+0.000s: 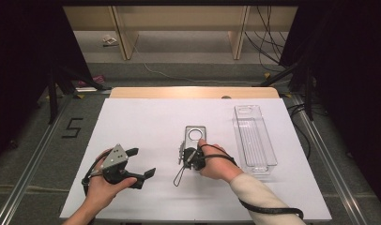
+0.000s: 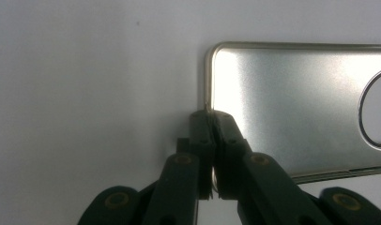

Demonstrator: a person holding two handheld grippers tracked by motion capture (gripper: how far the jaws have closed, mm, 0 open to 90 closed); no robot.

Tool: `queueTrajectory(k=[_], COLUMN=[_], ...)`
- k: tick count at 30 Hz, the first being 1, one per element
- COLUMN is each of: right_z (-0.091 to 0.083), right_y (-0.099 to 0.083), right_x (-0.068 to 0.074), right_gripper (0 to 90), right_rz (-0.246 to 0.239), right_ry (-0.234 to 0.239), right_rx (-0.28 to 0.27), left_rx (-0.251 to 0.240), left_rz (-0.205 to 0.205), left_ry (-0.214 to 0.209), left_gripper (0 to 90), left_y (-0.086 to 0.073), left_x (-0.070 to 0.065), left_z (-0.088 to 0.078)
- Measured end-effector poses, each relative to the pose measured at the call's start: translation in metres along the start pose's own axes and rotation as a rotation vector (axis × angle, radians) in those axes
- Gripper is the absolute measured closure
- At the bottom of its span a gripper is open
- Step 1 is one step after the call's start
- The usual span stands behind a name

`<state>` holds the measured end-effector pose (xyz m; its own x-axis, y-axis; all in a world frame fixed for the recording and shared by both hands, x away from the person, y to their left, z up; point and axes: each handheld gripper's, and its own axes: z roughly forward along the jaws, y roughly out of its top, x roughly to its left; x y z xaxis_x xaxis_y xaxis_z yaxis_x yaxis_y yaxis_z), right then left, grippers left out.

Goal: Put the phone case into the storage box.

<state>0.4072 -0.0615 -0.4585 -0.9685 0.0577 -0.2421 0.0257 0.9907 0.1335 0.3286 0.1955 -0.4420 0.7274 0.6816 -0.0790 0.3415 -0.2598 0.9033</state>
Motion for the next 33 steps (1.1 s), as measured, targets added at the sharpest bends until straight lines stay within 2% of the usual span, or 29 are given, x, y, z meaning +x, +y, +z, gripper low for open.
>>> queueTrajectory(k=[12,19,21,23,33], right_z=[0.0,-0.008,-0.01,-0.014,-0.021], right_y=[-0.004,-0.007,-0.007,-0.009,-0.017], right_x=[0.002,0.005,0.004,0.005,0.009], right_gripper=[89.1,89.3,89.3,89.3,89.3], right_rz=[0.008,0.03,0.024,0.036,0.055], right_ry=[-0.017,-0.038,-0.036,-0.043,-0.064], right_rx=[-0.035,-0.078,-0.078,-0.107,-0.175], left_rx=[0.0,0.0,0.001,0.001,0.003], left_rz=[-0.002,-0.002,-0.002,-0.002,-0.005], left_ry=[0.001,0.001,0.001,0.001,0.0], left_gripper=[2.7,2.7,2.7,2.6,2.7], left_y=[0.0,0.0,0.0,0.0,0.0], left_x=[0.0,0.0,0.0,0.0,0.0], left_z=[0.0,0.0,0.0,0.0,0.0])
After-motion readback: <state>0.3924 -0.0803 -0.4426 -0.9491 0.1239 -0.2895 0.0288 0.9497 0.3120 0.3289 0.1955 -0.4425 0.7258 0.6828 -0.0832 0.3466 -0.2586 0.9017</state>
